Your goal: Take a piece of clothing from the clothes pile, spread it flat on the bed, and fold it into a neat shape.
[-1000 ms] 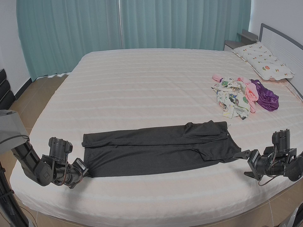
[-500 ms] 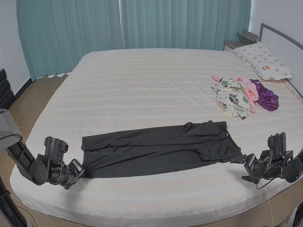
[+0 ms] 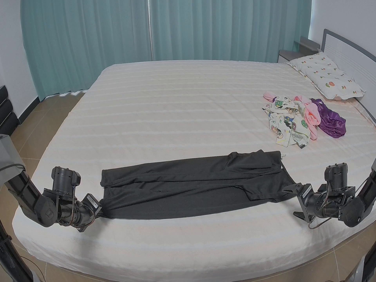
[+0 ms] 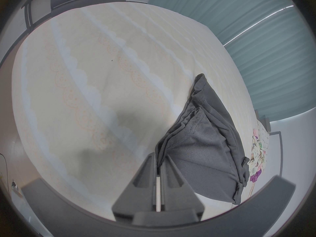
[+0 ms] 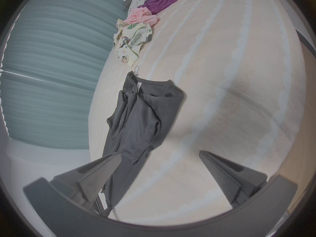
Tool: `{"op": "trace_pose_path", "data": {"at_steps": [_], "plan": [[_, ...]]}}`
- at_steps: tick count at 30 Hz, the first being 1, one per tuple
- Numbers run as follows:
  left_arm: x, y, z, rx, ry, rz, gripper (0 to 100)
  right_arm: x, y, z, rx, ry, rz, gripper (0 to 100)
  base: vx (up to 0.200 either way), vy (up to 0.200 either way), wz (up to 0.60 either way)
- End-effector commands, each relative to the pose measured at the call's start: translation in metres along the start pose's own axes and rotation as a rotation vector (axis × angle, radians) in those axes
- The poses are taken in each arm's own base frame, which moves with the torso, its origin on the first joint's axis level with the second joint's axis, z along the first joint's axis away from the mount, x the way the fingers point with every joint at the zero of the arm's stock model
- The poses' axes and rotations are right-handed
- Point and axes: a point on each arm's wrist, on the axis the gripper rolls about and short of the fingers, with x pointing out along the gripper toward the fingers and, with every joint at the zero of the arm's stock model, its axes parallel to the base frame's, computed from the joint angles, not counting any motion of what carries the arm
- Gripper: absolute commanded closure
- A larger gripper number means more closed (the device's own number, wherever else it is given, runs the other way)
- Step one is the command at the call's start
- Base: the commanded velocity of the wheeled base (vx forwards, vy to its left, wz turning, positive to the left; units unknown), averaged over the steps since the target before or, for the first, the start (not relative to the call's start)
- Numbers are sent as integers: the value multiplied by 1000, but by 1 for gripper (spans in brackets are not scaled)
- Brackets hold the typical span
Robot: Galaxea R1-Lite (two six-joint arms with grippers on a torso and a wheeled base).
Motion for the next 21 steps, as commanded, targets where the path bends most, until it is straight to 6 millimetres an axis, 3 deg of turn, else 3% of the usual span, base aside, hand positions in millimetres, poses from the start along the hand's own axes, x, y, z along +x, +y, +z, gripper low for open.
{"op": "trace_pose_path", "data": {"at_steps": [1,19,20,21], "plan": [[0,-1,1,-3,0,-7,100,20,-10,-9,22,22,-43,0,0,0,0],[1,-1,2,-6,-1,-8,100,34,-4,-7,45,-62,29,0,0,0,0],[1,-1,2,-6,-1,-8,100,35,-4,-8,45,-61,31,100,0,0,0],[1,-2,2,-5,-2,-9,100,34,-5,-8,45,-61,31,100,0,0,0]]}}
